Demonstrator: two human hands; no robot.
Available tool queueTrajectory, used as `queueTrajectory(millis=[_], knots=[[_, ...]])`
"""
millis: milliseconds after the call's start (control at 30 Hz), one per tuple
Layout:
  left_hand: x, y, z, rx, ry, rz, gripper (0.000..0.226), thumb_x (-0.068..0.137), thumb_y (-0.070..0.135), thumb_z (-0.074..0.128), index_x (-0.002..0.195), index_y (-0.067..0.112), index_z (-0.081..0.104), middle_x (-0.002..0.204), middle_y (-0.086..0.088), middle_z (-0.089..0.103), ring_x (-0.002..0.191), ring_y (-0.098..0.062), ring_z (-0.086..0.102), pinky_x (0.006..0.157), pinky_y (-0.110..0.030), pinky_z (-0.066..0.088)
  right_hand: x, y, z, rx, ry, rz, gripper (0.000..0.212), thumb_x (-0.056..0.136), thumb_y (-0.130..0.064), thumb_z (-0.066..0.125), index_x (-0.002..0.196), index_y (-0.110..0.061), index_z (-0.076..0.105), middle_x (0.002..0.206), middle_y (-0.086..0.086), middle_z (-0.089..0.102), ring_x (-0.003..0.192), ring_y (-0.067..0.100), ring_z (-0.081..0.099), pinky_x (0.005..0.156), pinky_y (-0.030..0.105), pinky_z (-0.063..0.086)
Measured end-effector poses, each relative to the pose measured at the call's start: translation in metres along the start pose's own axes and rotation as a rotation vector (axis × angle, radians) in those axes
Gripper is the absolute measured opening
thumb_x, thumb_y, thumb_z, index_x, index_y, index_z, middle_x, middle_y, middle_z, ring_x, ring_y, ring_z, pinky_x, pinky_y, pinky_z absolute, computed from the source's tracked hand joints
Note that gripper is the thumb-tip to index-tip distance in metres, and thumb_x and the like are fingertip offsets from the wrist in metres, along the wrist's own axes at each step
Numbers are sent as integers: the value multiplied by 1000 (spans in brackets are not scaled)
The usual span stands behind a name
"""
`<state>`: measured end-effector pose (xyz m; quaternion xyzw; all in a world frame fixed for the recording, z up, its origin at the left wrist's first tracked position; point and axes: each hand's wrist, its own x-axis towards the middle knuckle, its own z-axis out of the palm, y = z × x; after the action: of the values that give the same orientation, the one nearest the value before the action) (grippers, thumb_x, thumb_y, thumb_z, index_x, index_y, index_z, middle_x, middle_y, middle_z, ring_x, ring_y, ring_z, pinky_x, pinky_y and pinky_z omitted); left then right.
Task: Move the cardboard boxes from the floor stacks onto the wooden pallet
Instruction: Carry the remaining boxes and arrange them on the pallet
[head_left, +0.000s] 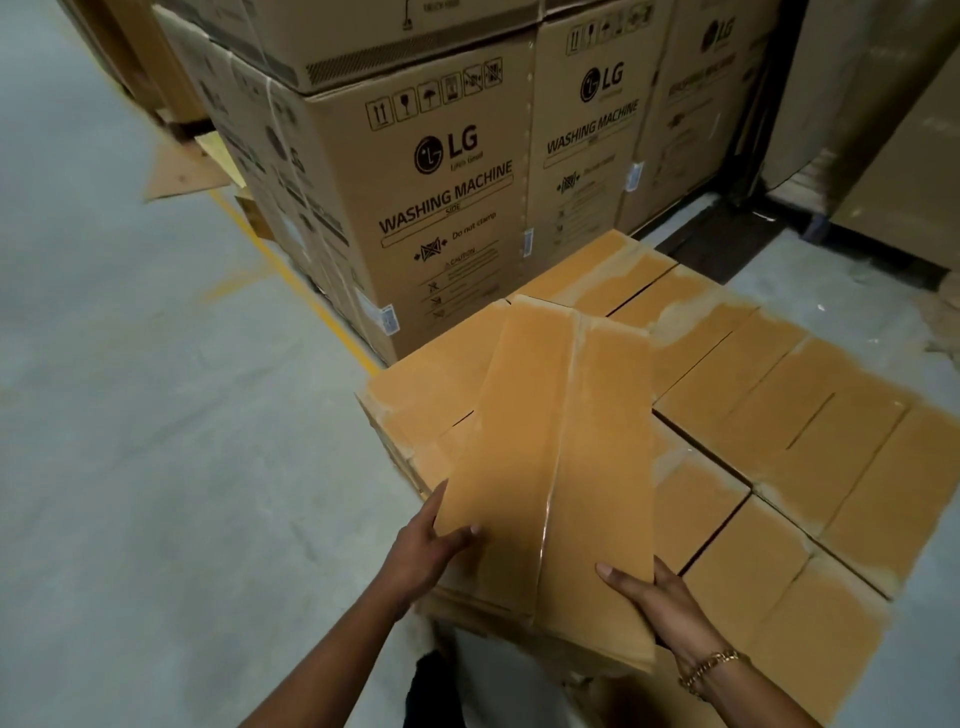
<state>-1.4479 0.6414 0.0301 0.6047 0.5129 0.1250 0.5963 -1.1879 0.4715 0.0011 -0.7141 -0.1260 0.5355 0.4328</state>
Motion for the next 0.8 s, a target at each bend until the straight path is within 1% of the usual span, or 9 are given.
queueTrajectory(millis=[133, 233, 333, 400, 433, 500, 700, 767, 800], knots=[[68, 5, -53, 21, -84, 10, 84, 72, 76, 72, 146, 58, 37, 144, 17, 54, 130, -19, 54, 110, -52, 46, 42, -23, 48, 20, 53, -6, 50, 83, -26, 82, 126, -15, 59, 107, -4, 72, 97, 12, 67, 73, 22, 50], [117, 13, -92, 50, -159, 7, 75, 77, 66, 77, 143, 55, 43, 138, 17, 59, 127, -19, 56, 108, -52, 49, 66, -45, 83, 41, 88, -9, 46, 82, -33, 82, 119, -24, 56, 105, -13, 67, 95, 4, 61, 74, 19, 46], [158, 25, -125, 56, -220, -1, 65, 86, 50, 78, 142, 49, 45, 136, 15, 58, 125, -16, 55, 100, -38, 52, 89, -56, 114, 55, 110, -25, 65, 77, -43, 85, 131, -19, 57, 113, -10, 69, 103, 8, 64, 86, 25, 50], [181, 34, -143, 65, -252, 17, 61, 88, 41, 77, 141, 45, 46, 135, 14, 58, 122, -11, 55, 89, -24, 52, 97, -68, 133, 61, 134, -19, 57, 82, -37, 82, 128, -18, 55, 110, -12, 68, 98, 4, 63, 77, 16, 49], [191, 38, -150, 69, -264, 23, 60, 89, 38, 76, 141, 43, 47, 134, 14, 59, 121, -11, 56, 85, -20, 51, 100, -75, 142, 59, 149, -14, 50, 84, -33, 81, 125, -20, 55, 108, -13, 67, 95, 0, 62, 71, 11, 47], [207, 45, -163, 73, -283, 28, 59, 89, 36, 76, 141, 40, 48, 133, 13, 60, 120, -10, 57, 82, -18, 50, 110, -83, 155, 75, 174, -12, 47, 85, -30, 81, 122, -22, 53, 112, -9, 68, 93, -3, 61, 69, 9, 45], [246, 53, -189, 103, -297, 28, 53, 92, 24, 72, 137, 38, 46, 124, 18, 57, 110, -5, 53, 80, -19, 45, 136, -99, 185, 100, 191, -28, 51, 83, -32, 83, 126, -24, 56, 109, -12, 70, 96, 0, 65, 72, 12, 48], [260, 50, -201, 97, -299, 5, 53, 93, 23, 73, 136, 38, 46, 122, 20, 57, 108, -1, 52, 90, -25, 47, 147, -100, 198, 103, 188, -28, 54, 82, -32, 84, 129, -21, 58, 112, -8, 71, 100, 6, 67, 79, 18, 52], [268, 49, -209, 107, -306, 3, 57, 90, 29, 76, 138, 38, 48, 125, 18, 59, 113, -6, 54, 99, -33, 47, 154, -100, 204, 112, 188, -25, 55, 82, -32, 84, 129, -20, 58, 115, -6, 72, 102, 8, 68, 84, 21, 53]])
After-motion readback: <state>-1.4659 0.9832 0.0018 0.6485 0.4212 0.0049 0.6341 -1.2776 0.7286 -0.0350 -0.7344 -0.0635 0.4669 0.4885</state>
